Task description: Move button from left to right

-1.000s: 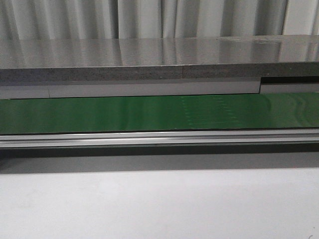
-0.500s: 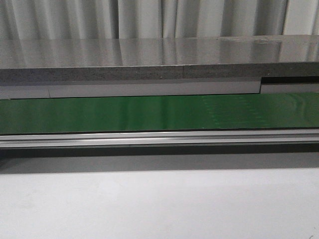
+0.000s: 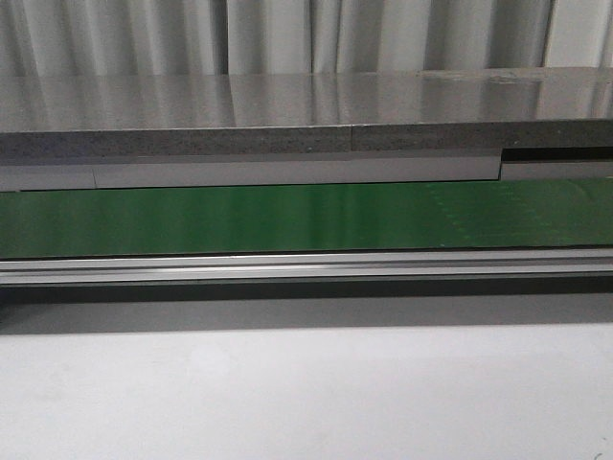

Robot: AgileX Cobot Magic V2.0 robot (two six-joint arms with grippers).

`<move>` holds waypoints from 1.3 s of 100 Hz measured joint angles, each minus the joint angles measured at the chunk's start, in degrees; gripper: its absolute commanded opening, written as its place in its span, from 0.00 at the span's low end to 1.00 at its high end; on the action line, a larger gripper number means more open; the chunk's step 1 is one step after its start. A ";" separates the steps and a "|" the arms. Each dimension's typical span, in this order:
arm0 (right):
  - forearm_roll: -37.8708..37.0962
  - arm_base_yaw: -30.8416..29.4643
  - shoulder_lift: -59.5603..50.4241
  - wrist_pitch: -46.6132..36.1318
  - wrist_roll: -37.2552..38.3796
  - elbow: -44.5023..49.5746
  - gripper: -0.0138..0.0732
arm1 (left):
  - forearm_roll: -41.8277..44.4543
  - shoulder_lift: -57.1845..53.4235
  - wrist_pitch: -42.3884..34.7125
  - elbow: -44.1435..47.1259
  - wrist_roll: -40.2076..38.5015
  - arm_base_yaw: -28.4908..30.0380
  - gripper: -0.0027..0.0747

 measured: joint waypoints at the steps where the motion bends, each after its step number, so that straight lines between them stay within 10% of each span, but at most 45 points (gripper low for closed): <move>1: 0.00 0.00 0.00 0.00 0.00 0.00 0.08 | 0.00 0.00 0.00 0.00 0.00 0.00 0.01; 92: 1.00 2.42 -1.10 -2.49 0.61 1.71 0.08 | 0.00 0.00 0.00 0.00 0.00 0.00 0.01; 130: -15.84 16.44 -9.41 -16.55 22.15 14.41 0.08 | 0.00 0.00 0.00 0.00 0.00 0.00 0.01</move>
